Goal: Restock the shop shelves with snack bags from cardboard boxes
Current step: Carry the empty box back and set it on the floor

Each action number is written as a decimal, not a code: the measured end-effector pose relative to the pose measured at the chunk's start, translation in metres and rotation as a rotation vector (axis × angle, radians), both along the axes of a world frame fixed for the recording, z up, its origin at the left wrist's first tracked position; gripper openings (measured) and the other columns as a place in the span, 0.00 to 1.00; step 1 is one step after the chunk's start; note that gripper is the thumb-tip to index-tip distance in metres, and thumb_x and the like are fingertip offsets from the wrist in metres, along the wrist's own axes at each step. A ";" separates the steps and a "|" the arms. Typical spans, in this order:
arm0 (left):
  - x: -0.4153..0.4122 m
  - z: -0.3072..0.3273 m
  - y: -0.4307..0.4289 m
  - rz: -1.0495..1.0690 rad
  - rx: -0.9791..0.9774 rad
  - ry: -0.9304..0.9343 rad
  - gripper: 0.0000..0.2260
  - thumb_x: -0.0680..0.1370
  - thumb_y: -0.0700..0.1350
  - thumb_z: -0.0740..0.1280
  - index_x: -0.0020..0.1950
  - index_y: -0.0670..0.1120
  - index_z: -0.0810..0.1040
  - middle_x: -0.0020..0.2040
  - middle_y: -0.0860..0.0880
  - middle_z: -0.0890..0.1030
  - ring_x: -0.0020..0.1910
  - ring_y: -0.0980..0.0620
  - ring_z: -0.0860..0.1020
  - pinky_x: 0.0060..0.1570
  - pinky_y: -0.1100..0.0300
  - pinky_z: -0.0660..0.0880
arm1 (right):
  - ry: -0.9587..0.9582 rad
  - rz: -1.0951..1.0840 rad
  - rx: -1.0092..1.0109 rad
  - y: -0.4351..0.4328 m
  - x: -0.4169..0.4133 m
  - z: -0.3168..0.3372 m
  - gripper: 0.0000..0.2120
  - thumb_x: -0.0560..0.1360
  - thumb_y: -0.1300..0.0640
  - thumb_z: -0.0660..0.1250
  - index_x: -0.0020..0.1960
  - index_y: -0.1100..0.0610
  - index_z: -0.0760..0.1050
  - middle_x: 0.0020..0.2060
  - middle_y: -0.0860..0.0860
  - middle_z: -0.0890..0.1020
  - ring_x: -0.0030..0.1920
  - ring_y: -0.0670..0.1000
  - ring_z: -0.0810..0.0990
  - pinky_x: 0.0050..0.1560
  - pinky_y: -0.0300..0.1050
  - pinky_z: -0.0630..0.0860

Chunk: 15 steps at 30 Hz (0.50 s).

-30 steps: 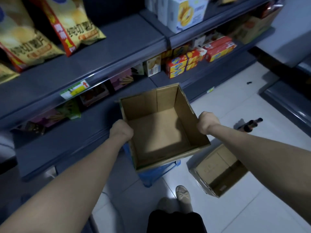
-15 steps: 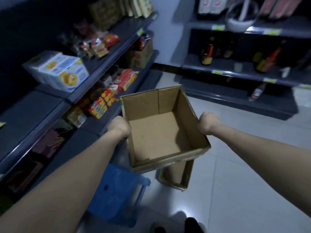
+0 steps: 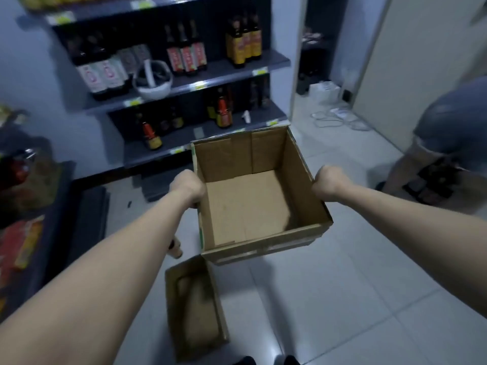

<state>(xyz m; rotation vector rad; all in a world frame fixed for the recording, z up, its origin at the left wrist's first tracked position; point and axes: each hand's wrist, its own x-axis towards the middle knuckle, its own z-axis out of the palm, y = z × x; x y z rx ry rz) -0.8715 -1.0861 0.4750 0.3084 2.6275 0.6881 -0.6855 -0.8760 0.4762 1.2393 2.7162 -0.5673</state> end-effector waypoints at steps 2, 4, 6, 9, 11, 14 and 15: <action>0.011 0.003 0.049 -0.107 0.002 -0.008 0.08 0.75 0.35 0.61 0.49 0.37 0.80 0.46 0.38 0.82 0.43 0.38 0.82 0.27 0.56 0.77 | 0.006 -0.104 -0.006 0.028 0.032 0.005 0.04 0.73 0.67 0.60 0.40 0.65 0.71 0.40 0.60 0.75 0.40 0.57 0.74 0.32 0.42 0.67; 0.023 0.003 0.095 -0.191 0.014 -0.019 0.08 0.75 0.38 0.63 0.49 0.38 0.80 0.47 0.38 0.82 0.42 0.39 0.82 0.28 0.56 0.78 | 0.012 -0.208 -0.012 0.052 0.064 0.005 0.03 0.72 0.66 0.60 0.40 0.64 0.71 0.39 0.59 0.75 0.40 0.57 0.74 0.33 0.42 0.68; 0.035 0.001 0.142 -0.286 0.018 -0.029 0.07 0.74 0.39 0.64 0.49 0.38 0.79 0.47 0.39 0.82 0.42 0.39 0.82 0.32 0.52 0.82 | 0.012 -0.313 -0.021 0.074 0.095 0.003 0.03 0.72 0.65 0.61 0.40 0.63 0.72 0.39 0.58 0.75 0.40 0.57 0.75 0.36 0.44 0.69; 0.060 0.001 0.209 -0.442 0.013 -0.030 0.04 0.74 0.36 0.64 0.44 0.38 0.78 0.45 0.38 0.82 0.41 0.39 0.83 0.35 0.50 0.82 | 0.025 -0.475 -0.054 0.106 0.139 -0.001 0.11 0.72 0.64 0.61 0.31 0.61 0.67 0.32 0.55 0.73 0.32 0.55 0.72 0.29 0.41 0.66; 0.081 0.000 0.253 -0.551 -0.001 -0.038 0.06 0.74 0.35 0.63 0.43 0.37 0.79 0.44 0.37 0.83 0.40 0.39 0.83 0.34 0.50 0.82 | 0.008 -0.572 -0.060 0.124 0.167 -0.003 0.14 0.72 0.64 0.60 0.29 0.58 0.63 0.33 0.56 0.72 0.34 0.56 0.73 0.32 0.43 0.67; 0.115 -0.005 0.314 -0.719 -0.048 -0.052 0.06 0.74 0.34 0.63 0.38 0.38 0.77 0.43 0.37 0.83 0.40 0.40 0.84 0.37 0.50 0.82 | -0.019 -0.716 -0.071 0.148 0.206 -0.008 0.09 0.73 0.63 0.60 0.34 0.61 0.67 0.40 0.58 0.74 0.41 0.57 0.74 0.38 0.44 0.69; 0.125 -0.008 0.332 -0.770 -0.065 -0.060 0.07 0.75 0.33 0.63 0.36 0.38 0.76 0.42 0.37 0.83 0.40 0.40 0.84 0.38 0.50 0.82 | -0.030 -0.761 -0.076 0.153 0.217 -0.009 0.06 0.73 0.62 0.60 0.38 0.62 0.69 0.41 0.58 0.75 0.42 0.58 0.75 0.38 0.44 0.69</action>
